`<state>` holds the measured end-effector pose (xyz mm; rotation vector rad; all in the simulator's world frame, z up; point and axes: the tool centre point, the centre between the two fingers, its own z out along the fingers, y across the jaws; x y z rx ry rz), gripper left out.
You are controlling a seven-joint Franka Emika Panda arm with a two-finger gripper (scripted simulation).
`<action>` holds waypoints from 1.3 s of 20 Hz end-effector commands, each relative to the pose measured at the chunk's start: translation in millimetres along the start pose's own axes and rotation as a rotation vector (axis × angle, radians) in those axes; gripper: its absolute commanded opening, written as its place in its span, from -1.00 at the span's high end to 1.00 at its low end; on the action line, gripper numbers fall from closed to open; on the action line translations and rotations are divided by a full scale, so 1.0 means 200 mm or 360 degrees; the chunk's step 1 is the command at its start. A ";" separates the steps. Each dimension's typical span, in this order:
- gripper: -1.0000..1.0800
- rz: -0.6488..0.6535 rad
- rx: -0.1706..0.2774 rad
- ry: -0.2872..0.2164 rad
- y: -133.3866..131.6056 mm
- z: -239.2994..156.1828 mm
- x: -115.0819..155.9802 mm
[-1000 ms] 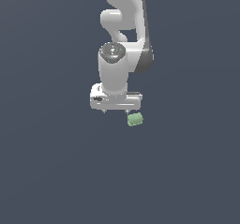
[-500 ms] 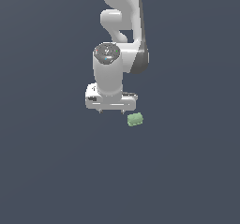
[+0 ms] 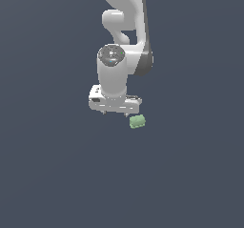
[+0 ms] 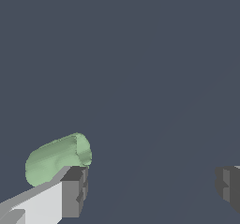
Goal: Pick up the object and move it to a goal position.
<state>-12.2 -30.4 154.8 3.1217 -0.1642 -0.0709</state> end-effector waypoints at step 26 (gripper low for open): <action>-0.92 0.0923 0.0030 0.0024 -0.29 0.16 -0.08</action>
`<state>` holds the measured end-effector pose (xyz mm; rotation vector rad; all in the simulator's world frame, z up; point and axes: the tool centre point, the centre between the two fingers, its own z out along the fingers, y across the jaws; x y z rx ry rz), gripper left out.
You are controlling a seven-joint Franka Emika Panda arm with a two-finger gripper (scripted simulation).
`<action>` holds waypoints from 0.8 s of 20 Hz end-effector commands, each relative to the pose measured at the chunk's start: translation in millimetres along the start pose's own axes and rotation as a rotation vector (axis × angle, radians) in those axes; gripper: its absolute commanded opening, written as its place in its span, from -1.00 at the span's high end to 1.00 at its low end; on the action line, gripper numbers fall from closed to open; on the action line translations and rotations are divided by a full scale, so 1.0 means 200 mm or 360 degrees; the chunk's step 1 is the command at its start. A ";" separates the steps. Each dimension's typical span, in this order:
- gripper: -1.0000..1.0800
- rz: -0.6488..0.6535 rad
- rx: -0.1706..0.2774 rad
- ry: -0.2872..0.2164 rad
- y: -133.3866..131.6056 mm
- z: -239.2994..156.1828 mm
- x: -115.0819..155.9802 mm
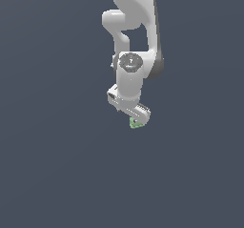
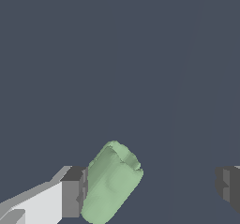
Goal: Pick up the object and move it to a goal position.
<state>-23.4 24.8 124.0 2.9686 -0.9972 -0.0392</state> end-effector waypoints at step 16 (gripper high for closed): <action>-0.92 0.0663 0.0022 0.0014 -0.11 0.11 -0.16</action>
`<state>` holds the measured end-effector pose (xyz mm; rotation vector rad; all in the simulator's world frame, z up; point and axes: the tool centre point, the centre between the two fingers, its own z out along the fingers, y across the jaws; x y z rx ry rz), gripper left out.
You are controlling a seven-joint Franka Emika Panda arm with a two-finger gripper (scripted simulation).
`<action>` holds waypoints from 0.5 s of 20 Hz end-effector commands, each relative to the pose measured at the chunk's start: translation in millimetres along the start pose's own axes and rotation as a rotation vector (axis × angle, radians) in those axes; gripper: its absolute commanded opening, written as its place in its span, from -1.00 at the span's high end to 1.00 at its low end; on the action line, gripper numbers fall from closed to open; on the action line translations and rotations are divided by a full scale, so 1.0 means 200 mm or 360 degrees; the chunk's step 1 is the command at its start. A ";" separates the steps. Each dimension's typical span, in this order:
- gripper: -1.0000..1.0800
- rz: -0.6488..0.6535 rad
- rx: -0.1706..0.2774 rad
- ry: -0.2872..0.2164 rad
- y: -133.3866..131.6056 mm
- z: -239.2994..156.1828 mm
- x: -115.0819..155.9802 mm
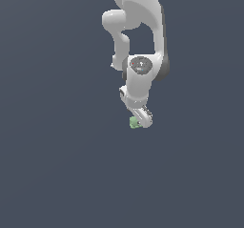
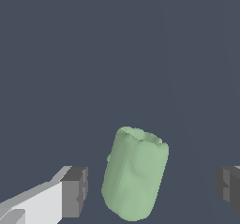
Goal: Pick up the object and move it to a goal position.
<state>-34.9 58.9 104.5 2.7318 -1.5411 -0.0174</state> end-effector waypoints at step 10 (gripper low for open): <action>-0.92 0.0348 0.0013 0.0007 -0.01 0.05 -0.10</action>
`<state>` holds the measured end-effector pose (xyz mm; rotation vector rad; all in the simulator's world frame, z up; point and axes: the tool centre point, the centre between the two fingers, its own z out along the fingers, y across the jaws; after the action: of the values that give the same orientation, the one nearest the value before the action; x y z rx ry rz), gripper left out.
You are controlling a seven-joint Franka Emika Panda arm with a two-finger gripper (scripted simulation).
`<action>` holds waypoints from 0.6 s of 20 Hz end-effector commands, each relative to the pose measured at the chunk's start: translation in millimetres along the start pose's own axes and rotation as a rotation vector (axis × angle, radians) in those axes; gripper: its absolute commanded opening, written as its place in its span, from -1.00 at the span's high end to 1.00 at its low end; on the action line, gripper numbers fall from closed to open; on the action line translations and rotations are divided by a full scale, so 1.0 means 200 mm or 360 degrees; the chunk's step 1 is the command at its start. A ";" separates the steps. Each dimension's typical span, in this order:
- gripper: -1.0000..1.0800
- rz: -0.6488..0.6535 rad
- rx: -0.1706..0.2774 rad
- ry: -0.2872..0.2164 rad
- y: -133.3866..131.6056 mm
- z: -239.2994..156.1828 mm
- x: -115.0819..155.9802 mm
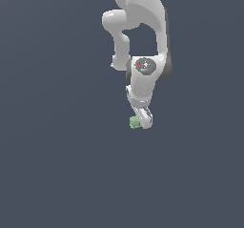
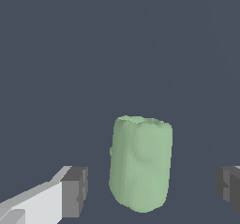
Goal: Pick up the object and move it to a goal position.
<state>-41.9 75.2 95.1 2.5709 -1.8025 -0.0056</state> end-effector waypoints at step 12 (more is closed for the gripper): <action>-0.92 0.0127 0.0005 0.0003 0.00 0.02 -0.03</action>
<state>-44.8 81.6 91.3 2.4985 -1.9043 -0.0005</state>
